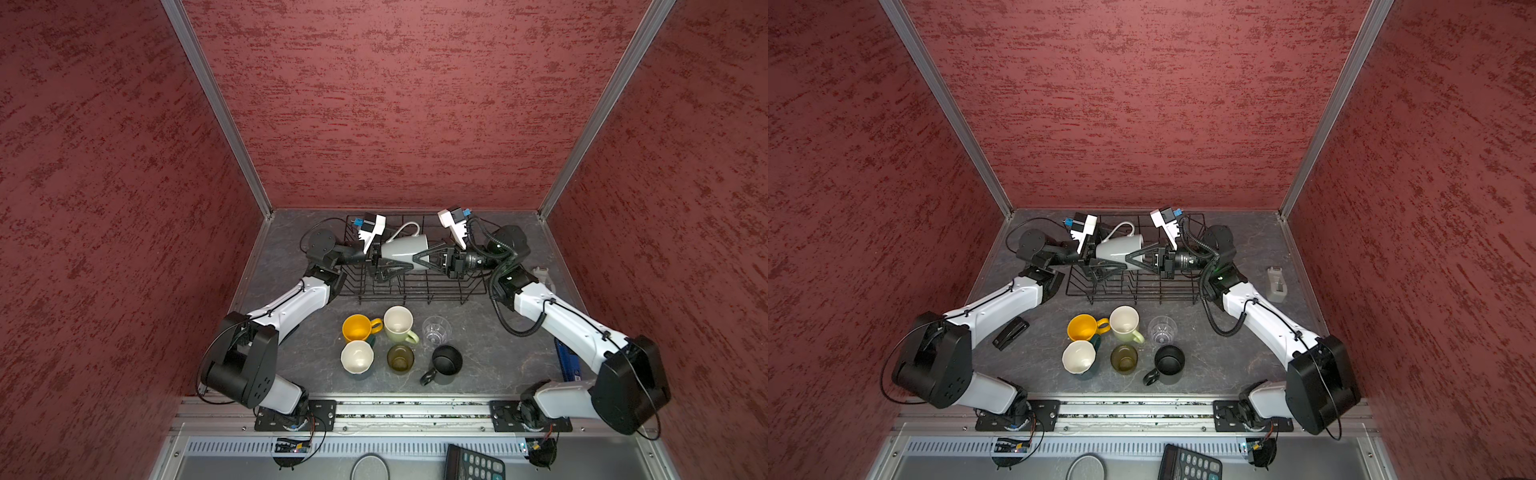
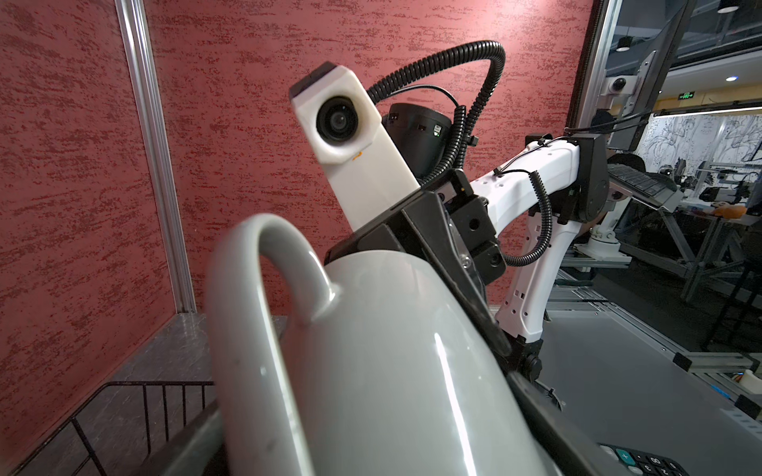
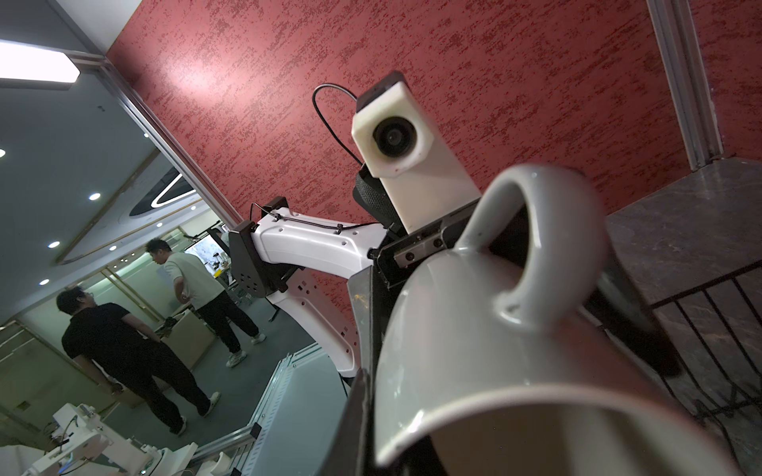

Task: Load cups into a dish rack
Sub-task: Pick up the cup from the bottom-right of the table.

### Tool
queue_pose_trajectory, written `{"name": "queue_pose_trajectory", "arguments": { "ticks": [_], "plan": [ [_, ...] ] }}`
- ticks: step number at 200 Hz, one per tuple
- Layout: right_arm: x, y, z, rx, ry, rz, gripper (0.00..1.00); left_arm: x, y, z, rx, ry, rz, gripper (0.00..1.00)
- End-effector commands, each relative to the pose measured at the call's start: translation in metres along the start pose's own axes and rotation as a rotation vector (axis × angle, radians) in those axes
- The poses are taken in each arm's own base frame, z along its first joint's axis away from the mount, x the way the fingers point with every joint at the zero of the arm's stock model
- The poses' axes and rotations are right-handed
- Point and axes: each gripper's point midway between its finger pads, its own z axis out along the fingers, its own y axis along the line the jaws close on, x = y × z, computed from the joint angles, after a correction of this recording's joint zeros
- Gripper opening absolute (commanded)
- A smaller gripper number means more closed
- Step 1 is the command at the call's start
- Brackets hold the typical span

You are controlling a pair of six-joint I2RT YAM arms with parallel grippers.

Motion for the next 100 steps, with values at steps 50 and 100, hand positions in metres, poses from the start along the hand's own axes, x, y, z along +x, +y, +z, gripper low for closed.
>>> {"name": "queue_pose_trajectory", "arguments": {
  "ticks": [50,100],
  "plan": [
    [-0.009,0.029,0.003,-0.079,-0.016,-0.104,0.00,0.000,0.007,0.004,-0.005,-0.010,-0.010,0.95],
    [-0.010,0.032,0.003,-0.093,-0.020,-0.110,0.00,0.001,0.003,0.005,0.004,-0.009,0.002,0.98]
  ]
}}
